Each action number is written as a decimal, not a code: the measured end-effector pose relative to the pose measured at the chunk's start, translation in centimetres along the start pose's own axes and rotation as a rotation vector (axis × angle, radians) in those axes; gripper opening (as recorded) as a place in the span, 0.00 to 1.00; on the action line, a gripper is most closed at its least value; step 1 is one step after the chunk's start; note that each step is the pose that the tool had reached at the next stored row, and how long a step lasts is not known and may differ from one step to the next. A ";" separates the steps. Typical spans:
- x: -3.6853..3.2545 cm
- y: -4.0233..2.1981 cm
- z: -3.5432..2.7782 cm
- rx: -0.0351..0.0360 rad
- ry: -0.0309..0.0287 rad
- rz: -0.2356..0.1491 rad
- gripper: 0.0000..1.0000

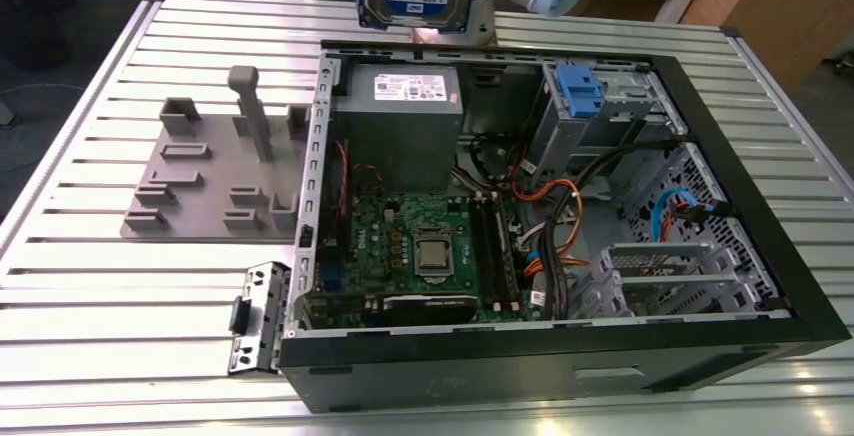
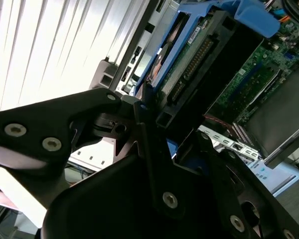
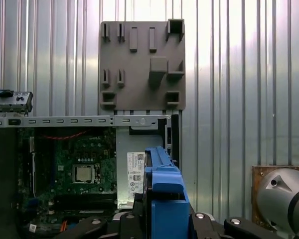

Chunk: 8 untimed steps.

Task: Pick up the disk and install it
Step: 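Pick up the disk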

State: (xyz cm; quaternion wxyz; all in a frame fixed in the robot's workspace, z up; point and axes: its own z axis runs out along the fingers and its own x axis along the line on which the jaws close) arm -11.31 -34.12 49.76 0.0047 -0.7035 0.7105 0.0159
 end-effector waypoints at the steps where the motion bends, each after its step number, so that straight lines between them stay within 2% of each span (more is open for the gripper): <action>1: 0.11 -0.04 0.00 -0.0001 0.0000 0.000 0.36; 8: 0.87 -0.36 -0.02 -0.0002 0.0000 0.000 0.36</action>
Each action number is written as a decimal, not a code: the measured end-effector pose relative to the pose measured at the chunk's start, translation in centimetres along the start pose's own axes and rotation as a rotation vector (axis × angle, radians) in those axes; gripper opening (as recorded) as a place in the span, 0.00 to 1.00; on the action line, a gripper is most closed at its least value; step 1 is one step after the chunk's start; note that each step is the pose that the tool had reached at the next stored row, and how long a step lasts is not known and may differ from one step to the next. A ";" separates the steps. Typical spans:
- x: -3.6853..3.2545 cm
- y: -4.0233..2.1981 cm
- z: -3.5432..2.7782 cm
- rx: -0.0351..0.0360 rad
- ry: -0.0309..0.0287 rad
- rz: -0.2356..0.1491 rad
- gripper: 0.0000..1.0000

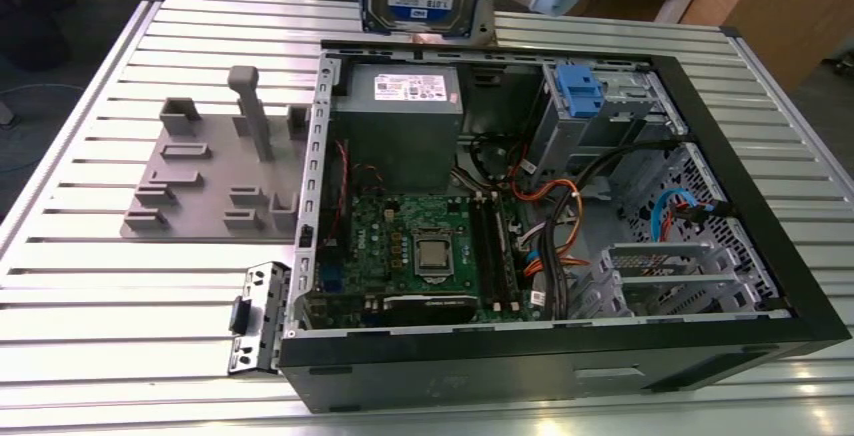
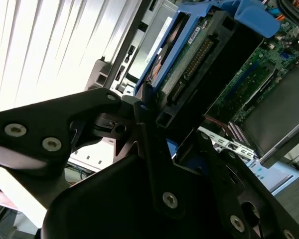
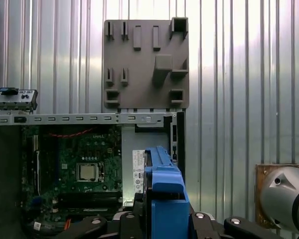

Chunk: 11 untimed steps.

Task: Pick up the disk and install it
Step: 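Pick up the disk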

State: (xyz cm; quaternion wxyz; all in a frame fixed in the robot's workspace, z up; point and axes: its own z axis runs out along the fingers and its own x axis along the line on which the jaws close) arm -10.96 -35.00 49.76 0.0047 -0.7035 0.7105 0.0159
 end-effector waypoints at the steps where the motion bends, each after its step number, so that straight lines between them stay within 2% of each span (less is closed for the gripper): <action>1: 0.10 -0.04 0.00 0.0000 0.0000 0.000 0.36; 11: 1.09 -0.64 -0.03 -0.0006 0.0000 0.000 0.36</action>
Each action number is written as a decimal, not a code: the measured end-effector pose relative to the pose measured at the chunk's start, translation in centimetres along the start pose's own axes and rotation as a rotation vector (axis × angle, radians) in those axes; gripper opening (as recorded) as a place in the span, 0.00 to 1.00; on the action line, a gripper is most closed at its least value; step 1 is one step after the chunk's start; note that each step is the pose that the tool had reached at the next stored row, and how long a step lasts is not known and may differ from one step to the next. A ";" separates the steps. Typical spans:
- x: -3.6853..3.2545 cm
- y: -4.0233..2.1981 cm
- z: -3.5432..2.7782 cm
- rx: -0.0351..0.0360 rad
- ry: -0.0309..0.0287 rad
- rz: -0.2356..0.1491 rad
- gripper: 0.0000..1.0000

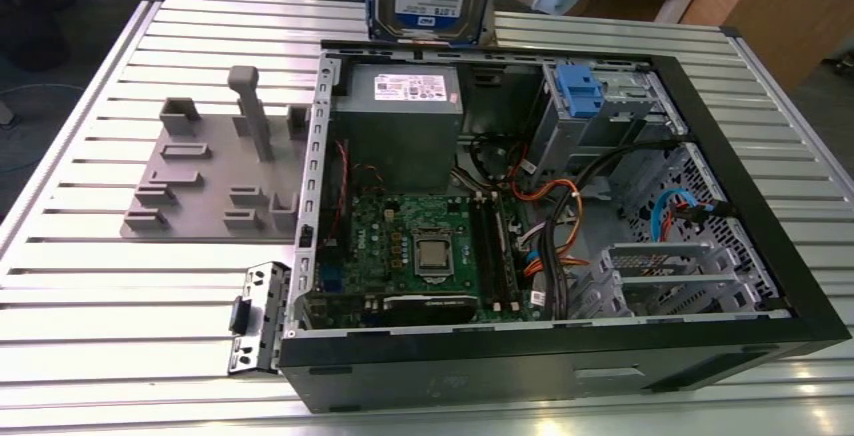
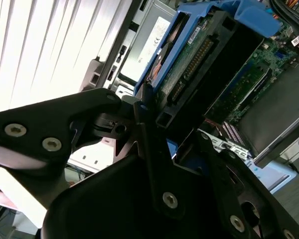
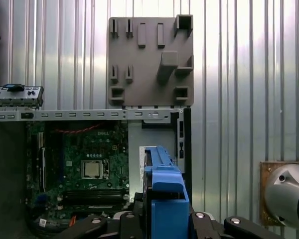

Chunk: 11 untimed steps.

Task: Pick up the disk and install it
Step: 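Pick up the disk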

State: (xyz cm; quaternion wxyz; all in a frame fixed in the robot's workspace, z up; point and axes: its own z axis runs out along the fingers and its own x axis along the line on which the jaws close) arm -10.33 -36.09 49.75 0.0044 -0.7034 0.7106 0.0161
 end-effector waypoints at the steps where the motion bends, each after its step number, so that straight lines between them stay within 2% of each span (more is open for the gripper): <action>1: 0.10 -0.06 0.00 0.0000 0.0000 0.000 0.36; 11: 0.94 -0.78 -0.02 -0.0008 -0.0001 0.000 0.36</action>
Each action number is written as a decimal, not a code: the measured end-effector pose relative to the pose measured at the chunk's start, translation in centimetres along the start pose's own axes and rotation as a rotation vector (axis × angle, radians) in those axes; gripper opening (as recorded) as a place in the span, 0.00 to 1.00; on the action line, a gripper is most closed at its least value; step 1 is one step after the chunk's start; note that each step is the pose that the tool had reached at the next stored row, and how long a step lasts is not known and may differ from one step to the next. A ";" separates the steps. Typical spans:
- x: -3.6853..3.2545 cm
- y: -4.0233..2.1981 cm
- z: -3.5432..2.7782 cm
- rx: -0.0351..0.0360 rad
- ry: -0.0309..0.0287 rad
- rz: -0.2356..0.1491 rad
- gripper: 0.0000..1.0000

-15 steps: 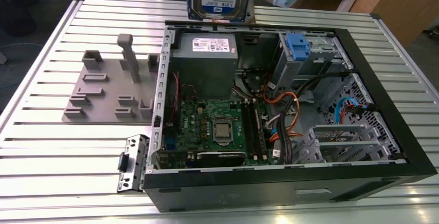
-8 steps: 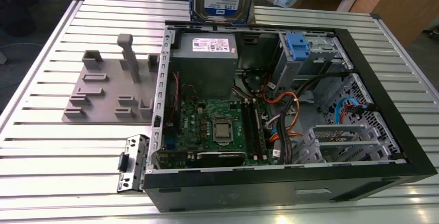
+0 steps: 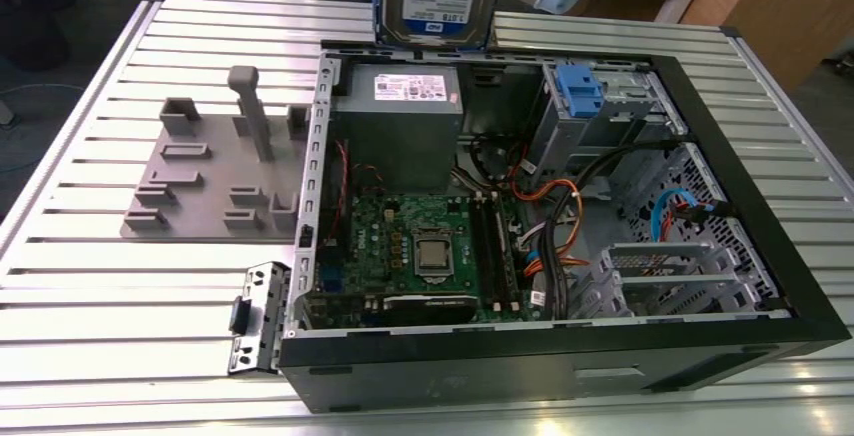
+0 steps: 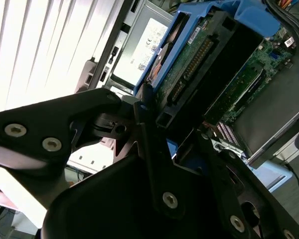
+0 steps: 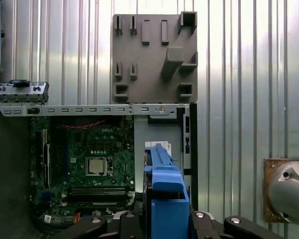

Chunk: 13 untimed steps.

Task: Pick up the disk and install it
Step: 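Pick up the disk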

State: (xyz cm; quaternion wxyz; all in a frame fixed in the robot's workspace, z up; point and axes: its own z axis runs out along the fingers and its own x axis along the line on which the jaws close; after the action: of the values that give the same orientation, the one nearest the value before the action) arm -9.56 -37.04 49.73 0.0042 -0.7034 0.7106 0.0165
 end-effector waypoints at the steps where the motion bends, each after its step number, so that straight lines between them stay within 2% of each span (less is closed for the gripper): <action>1: 0.08 -0.08 -0.01 -0.0002 0.0001 0.000 0.36; 13: 1.43 -0.64 -0.05 -0.0005 0.0001 0.000 0.36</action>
State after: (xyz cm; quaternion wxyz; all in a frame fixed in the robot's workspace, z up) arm -8.93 -38.48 49.73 0.0040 -0.7034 0.7106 0.0166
